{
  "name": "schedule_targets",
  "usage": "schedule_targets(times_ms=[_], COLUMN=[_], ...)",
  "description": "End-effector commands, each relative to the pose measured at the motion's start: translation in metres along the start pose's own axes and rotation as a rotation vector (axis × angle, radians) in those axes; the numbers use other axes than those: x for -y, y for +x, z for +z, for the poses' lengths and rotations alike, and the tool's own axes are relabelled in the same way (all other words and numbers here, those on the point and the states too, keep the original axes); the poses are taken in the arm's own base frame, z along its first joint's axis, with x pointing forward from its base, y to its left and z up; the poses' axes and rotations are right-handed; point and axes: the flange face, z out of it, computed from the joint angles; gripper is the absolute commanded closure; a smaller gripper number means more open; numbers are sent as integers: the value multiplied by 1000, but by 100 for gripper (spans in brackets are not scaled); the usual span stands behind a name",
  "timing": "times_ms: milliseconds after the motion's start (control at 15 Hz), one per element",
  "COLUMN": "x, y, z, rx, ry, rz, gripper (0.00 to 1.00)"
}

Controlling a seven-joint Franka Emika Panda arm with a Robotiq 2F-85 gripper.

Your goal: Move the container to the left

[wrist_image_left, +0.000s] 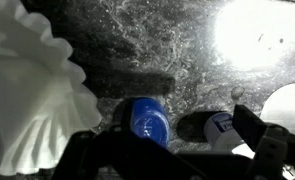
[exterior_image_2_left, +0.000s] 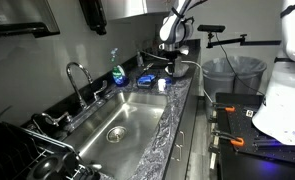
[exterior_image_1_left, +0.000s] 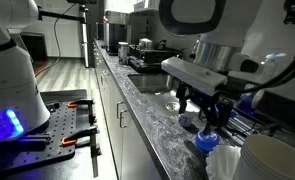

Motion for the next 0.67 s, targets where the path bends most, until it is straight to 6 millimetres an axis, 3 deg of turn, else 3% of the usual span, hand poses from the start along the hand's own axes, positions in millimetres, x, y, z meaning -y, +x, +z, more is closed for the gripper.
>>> schedule_targets(times_ms=[0,600], x=[1,-11], y=[12,29], z=[6,33], rx=[-29,-31], ry=[-36,-53], rz=[-14,-39], gripper=[0,0])
